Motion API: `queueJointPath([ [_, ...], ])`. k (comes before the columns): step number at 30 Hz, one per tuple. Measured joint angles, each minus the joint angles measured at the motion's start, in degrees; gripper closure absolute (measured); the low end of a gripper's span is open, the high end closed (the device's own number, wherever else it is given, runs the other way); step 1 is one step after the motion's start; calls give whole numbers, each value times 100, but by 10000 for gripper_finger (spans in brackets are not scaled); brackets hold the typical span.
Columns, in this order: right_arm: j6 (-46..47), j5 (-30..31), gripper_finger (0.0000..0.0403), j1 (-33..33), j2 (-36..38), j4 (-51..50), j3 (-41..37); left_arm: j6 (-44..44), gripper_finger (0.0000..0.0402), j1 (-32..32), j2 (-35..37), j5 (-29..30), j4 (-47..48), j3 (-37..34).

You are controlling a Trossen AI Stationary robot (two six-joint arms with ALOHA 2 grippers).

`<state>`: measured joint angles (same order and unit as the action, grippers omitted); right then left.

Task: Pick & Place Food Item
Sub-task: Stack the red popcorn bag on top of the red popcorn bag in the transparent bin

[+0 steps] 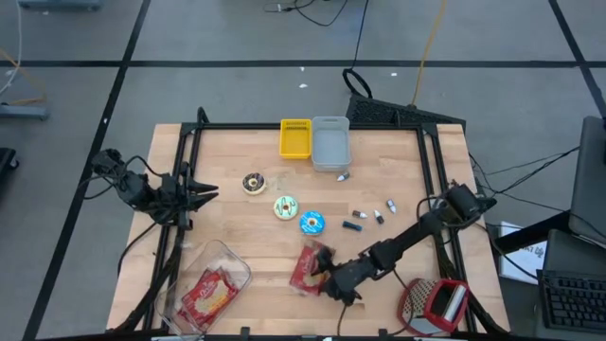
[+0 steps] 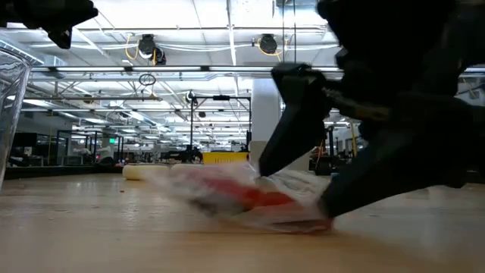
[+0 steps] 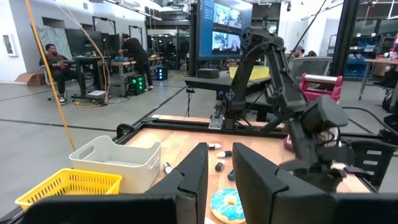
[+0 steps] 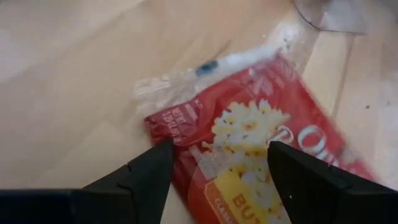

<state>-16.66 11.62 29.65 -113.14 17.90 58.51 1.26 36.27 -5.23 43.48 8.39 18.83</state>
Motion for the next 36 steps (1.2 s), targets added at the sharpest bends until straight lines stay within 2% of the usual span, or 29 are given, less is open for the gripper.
queueJointPath([
  [4, 572, -402, 171, -152, -22, -219, 1, -2, 327, 2, 0, 0, -1, 0],
  [7, 701, -466, 205, -187, -22, -281, 3, -1, 327, 2, 0, 0, 2, 0],
  [18, 695, -583, 391, -218, -31, -189, -12, -1, 327, 2, 0, 0, 2, 0],
  [25, 851, -756, 402, -357, 37, -222, -20, 0, 327, 2, 0, 0, 2, 0],
  [36, 834, -723, 403, -459, 1054, -420, -47, 0, 327, 2, 2, 0, -7, 0],
])
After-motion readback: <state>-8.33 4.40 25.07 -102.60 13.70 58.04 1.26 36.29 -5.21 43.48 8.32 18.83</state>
